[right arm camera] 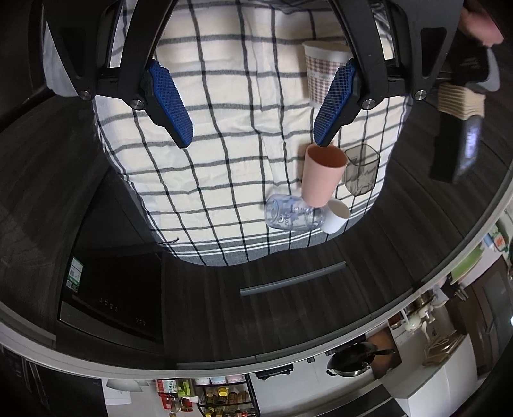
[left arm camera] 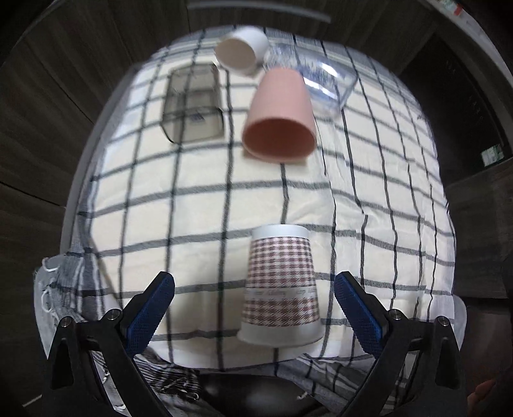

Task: Flip cup upside down
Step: 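Lower the inverted paper cup onto the cloth with the right tool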

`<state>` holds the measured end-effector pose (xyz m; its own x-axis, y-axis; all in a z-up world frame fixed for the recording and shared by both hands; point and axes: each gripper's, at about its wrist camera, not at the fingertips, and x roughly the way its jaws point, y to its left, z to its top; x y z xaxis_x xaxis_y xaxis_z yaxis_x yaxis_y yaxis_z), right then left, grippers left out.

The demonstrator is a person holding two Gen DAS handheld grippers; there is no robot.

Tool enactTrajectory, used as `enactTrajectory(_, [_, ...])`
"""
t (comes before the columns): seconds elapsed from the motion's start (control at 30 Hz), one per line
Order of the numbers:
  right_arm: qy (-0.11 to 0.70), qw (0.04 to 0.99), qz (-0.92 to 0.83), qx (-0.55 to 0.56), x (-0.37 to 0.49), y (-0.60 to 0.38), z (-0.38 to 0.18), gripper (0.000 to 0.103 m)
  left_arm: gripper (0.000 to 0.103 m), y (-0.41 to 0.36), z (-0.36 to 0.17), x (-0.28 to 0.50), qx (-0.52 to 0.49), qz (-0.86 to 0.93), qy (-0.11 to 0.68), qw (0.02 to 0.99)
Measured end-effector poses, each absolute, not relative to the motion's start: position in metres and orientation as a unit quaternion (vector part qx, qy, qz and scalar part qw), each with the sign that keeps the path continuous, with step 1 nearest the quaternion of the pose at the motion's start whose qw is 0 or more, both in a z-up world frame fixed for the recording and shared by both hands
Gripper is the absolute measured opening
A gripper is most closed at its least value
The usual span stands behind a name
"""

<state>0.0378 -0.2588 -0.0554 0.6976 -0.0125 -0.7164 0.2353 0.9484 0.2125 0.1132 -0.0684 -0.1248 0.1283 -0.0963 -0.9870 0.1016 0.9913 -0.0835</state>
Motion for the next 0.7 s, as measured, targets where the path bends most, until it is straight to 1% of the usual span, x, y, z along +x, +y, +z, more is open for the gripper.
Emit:
enactTrajectory(0.07, [0.386,0.908,-0.061,0.151,0.043,-0.262,-0.058,0.078,0.1,-0.076,-0.135,0.122,0.007,-0.072,0.685,0.725])
enactTrajectory(0.1, [0.389,0.906,-0.056,0.157,0.047,-0.264,-0.059,0.078,0.097,-0.078,-0.14,0.127,0.005,-0.073,0.699,0.711])
enactTrajectory(0.2, [0.405,0.897,-0.04,0.173,0.059,-0.267,-0.066,0.078,0.096,-0.083,-0.153,0.139,0.007,-0.068,0.731,0.679])
enactTrajectory(0.27, [0.412,0.893,-0.034,0.179,0.066,-0.268,-0.069,0.078,0.093,-0.088,-0.161,0.147,0.019,-0.066,0.748,0.66])
enactTrajectory(0.37, [0.414,0.891,-0.029,0.182,0.077,-0.268,-0.071,0.078,0.084,-0.095,-0.171,0.158,0.031,-0.064,0.767,0.638])
enactTrajectory(0.4, [0.415,0.891,-0.028,0.185,0.081,-0.27,-0.072,0.078,0.08,-0.096,-0.176,0.161,0.03,-0.064,0.776,0.627])
enactTrajectory(0.6, [0.414,0.886,-0.028,0.207,0.1,-0.277,-0.077,0.078,0.078,-0.1,-0.198,0.178,0.033,-0.061,0.812,0.579])
enactTrajectory(0.7, [0.419,0.881,-0.025,0.218,0.106,-0.279,-0.083,0.078,0.064,-0.101,-0.207,0.181,0.024,-0.067,0.825,0.561])
